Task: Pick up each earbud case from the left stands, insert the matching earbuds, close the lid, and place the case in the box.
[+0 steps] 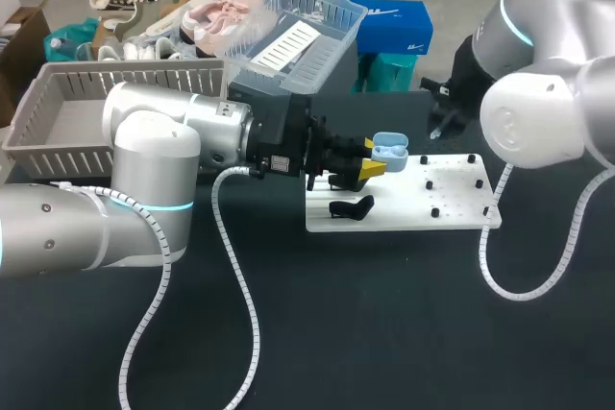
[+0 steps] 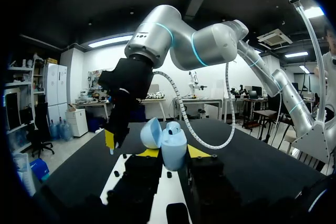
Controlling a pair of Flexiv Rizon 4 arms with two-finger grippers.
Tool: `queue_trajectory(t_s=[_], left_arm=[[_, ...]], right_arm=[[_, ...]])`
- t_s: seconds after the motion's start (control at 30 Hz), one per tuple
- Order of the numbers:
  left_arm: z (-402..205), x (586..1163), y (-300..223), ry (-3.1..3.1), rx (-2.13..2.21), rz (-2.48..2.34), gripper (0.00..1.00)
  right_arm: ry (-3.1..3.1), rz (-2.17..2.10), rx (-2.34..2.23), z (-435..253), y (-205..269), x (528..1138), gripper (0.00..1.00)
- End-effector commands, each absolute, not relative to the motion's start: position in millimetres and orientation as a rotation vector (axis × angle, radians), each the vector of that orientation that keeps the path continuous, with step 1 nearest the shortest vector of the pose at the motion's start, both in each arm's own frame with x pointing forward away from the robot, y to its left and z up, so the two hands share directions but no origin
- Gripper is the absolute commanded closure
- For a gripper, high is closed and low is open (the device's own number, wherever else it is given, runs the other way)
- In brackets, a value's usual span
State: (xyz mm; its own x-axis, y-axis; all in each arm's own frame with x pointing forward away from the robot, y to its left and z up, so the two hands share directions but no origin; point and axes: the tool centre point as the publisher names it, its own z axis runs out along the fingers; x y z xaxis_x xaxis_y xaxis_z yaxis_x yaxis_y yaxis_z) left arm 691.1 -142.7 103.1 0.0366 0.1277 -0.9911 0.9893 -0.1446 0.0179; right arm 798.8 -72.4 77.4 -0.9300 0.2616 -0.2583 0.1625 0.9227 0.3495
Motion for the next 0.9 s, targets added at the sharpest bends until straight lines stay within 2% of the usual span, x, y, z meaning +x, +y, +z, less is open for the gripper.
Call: queue_trajectory(t_s=[0.03, 0.57, 0.9], left_arm=[[103, 691, -143, 1.215, 1.425, -1.226, 1.0], [103, 691, -143, 1.215, 1.425, -1.226, 1.0], [103, 691, -143, 1.215, 1.425, -1.226, 1.0]], right_arm=[[2.68, 0.465, 0.326, 107, -84, 767, 1.0], [2.516, 0.466, 0.137, 207, -57, 715, 1.0], [2.613, 0.552, 0.008, 228, -24, 691, 1.0]])
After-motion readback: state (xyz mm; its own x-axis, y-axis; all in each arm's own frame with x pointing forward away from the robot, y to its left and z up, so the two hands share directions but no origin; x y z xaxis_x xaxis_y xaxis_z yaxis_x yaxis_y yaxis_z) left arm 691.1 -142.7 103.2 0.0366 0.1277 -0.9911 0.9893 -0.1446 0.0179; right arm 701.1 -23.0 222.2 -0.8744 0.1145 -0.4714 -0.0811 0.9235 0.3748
